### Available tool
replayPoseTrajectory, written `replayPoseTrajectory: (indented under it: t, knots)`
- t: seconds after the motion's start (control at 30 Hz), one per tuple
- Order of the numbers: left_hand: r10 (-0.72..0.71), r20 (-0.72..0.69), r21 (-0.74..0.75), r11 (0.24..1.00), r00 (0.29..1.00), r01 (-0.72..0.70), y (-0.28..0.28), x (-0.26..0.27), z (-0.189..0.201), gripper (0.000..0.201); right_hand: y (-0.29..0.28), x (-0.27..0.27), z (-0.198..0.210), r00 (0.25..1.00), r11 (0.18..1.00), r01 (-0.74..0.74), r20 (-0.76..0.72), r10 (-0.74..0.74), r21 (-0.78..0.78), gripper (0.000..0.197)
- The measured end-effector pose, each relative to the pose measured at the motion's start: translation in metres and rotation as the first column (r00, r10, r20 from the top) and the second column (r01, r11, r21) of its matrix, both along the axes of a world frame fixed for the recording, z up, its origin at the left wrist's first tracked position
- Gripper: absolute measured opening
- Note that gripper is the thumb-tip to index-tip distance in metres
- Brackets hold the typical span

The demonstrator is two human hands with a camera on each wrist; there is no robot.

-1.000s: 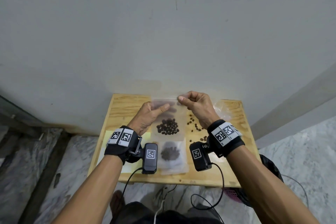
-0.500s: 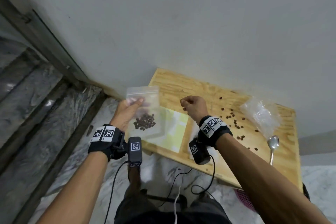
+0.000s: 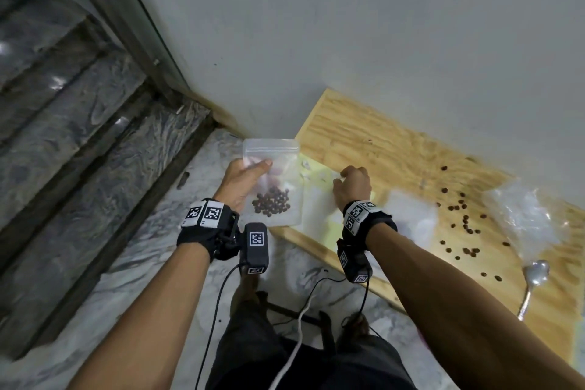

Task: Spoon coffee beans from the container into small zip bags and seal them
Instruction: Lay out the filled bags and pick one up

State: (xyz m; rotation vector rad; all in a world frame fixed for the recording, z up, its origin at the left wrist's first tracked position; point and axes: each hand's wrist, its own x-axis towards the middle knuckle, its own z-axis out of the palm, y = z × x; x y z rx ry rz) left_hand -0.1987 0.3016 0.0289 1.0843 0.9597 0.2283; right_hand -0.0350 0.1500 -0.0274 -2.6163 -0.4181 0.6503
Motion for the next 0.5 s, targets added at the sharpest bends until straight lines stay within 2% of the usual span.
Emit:
replayPoseTrajectory:
  t: [0.13, 0.3, 0.5]
  knots:
    - [-0.006, -0.028, -0.022, 1.000, 1.000, 0.005, 0.001, 0.004, -0.004, 0.018, 0.004, -0.001, -0.005, 0.999, 1.000, 0.003, 0.039, -0.003, -0.015, 0.016]
    - [-0.018, -0.028, -0.024, 1.000, 0.999, 0.017, -0.002, 0.005, -0.012, 0.023, 0.007, -0.001, -0.006, 0.998, 1.000, 0.016, 0.063, -0.017, 0.006, 0.019]
    - [-0.049, -0.038, -0.016, 0.999, 0.998, 0.049, -0.007, 0.009, -0.012, 0.036, -0.001, 0.000, -0.002, 0.989, 0.970, 0.139, 0.010, -0.144, 0.201, 0.012]
